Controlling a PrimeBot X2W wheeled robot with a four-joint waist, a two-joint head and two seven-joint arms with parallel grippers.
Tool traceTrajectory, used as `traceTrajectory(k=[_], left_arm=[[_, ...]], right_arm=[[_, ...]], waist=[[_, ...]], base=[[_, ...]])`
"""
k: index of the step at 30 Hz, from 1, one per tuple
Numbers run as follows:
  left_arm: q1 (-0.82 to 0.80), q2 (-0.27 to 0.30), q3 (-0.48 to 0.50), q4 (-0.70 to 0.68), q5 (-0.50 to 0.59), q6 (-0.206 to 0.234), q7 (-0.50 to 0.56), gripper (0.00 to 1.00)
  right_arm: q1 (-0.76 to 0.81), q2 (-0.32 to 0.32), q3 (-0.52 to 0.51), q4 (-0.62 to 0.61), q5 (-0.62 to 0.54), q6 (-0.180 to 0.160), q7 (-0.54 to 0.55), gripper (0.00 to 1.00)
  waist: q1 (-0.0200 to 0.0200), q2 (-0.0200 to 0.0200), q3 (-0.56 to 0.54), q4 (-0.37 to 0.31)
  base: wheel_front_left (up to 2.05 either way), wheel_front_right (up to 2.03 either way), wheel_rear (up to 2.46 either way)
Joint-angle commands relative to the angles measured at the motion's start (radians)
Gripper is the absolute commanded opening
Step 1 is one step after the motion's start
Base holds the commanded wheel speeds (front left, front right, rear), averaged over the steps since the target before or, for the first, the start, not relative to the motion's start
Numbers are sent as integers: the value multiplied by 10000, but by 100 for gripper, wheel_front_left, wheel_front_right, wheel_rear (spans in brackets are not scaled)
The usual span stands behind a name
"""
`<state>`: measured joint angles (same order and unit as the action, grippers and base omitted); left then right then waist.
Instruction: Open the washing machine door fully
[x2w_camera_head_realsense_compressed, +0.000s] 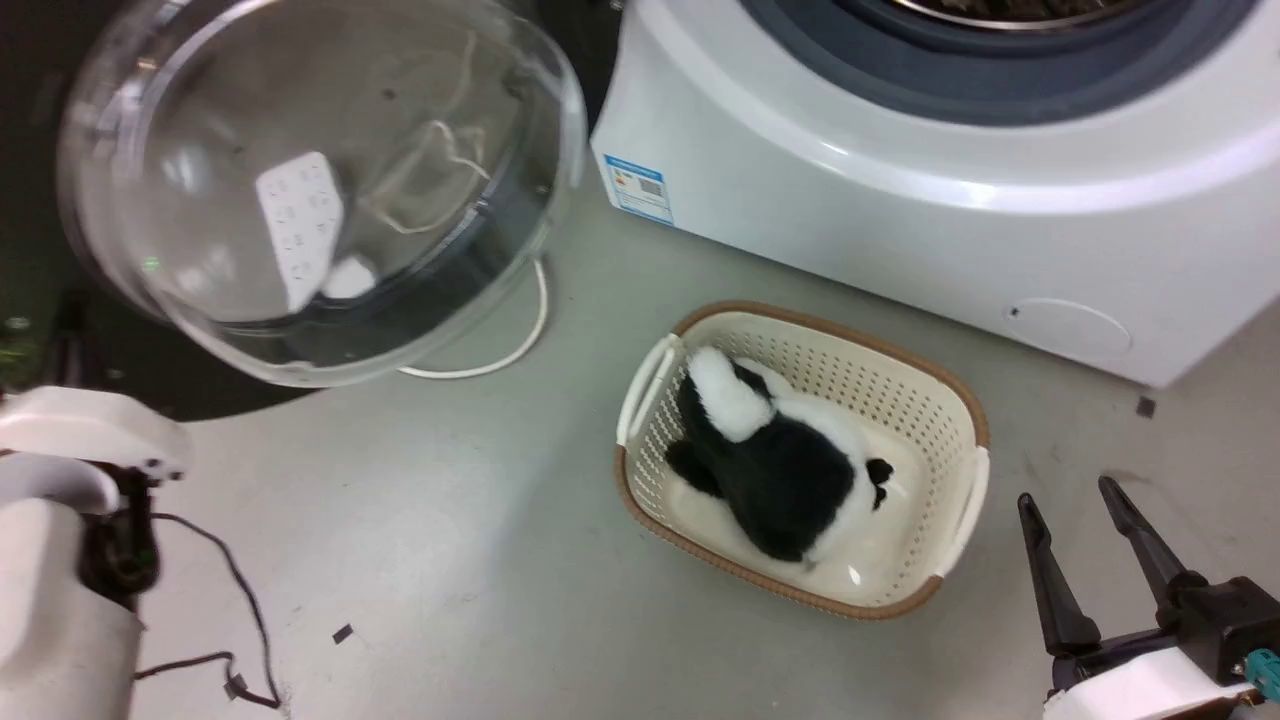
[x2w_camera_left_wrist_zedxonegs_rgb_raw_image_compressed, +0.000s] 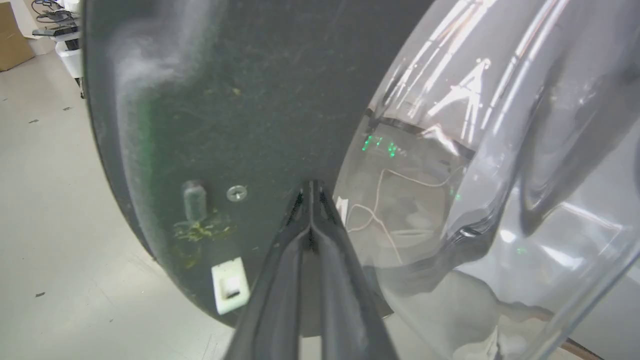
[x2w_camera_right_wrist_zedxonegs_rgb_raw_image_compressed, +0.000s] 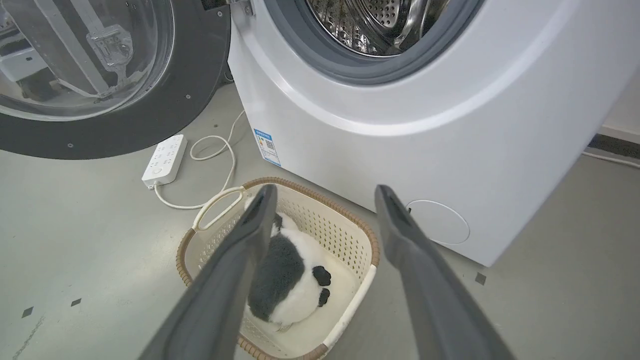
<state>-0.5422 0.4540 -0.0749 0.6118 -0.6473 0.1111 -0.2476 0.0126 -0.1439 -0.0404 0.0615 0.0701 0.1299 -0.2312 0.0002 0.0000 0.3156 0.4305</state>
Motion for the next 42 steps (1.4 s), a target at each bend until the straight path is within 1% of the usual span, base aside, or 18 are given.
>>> traceTrajectory(k=[1, 4, 8, 12, 15, 22, 27, 30, 36, 39, 41, 42], left_arm=[[-115, 75, 74, 124, -34, -24, -50, 0], [-275, 209, 311, 567, -79, -110, -94, 0], [-222, 329, 659, 704, 25, -242, -131, 0], [152, 155, 871, 320, 481, -316, -137, 0], [518, -56, 981, -220, 919, -337, -138, 0], [1535, -893, 956, -2307, 1923, -439, -140, 0], [2539, -1742, 671, -3896, 2463, -394, -140, 0], [3227, -2171, 462, -4570, 2668, -365, -140, 0], [4362, -2878, 41, -5035, 2845, -537, -141, 0], [4722, -3104, -151, -5076, 3110, -601, -141, 0], [4918, -3166, -370, -4985, 3473, -623, -141, 0], [5016, -3247, -407, -4961, 3592, -581, -141, 38]], right_arm=[[-89, -58, -17, -43, 10, 8, -6, 100], [-103, -68, -67, -59, 28, 8, -12, 100], [-157, -25, -141, -11, 49, 8, -50, 100], [-218, 77, -184, 108, 47, 8, -109, 100], [-257, 171, -261, 200, 40, 8, -169, 100], [-348, 374, -622, 186, -94, 8, -285, 100], [-334, 560, -807, -182, -299, 8, -301, 100], [-209, 663, -828, -381, -407, 8, -303, 100], [133, 827, -857, -507, -502, 8, -304, 100], [308, 877, -810, -486, -514, 8, -305, 100], [403, 898, -775, -450, -515, 8, -305, 100], [433, 906, -725, -419, -515, 8, -305, 100]], waist=[[-2, 0, 135, -158], [-2, 0, 162, -294], [-2, 0, 71, -408], [-2, 0, -200, -457], [-2, 0, -520, -493], [-2, 0, -1494, -795], [-2, 0, -2174, -1369], [-2, 0, -2478, -1807], [-2, 0, -2924, -2690], [-2, 0, -3005, -3053], [-2, 0, -3040, -3256], [-2, 0, -3048, -3380]], base=[[0, 0, 0], [0, 0, 0], [0, 0, 0], [0, 0, 0], [0, 0, 0], [0, 0, 0], [0, 0, 0], [0, 0, 0], [0, 0, 0], [0, 0, 0], [0, 0, 0], [0, 0, 0]])
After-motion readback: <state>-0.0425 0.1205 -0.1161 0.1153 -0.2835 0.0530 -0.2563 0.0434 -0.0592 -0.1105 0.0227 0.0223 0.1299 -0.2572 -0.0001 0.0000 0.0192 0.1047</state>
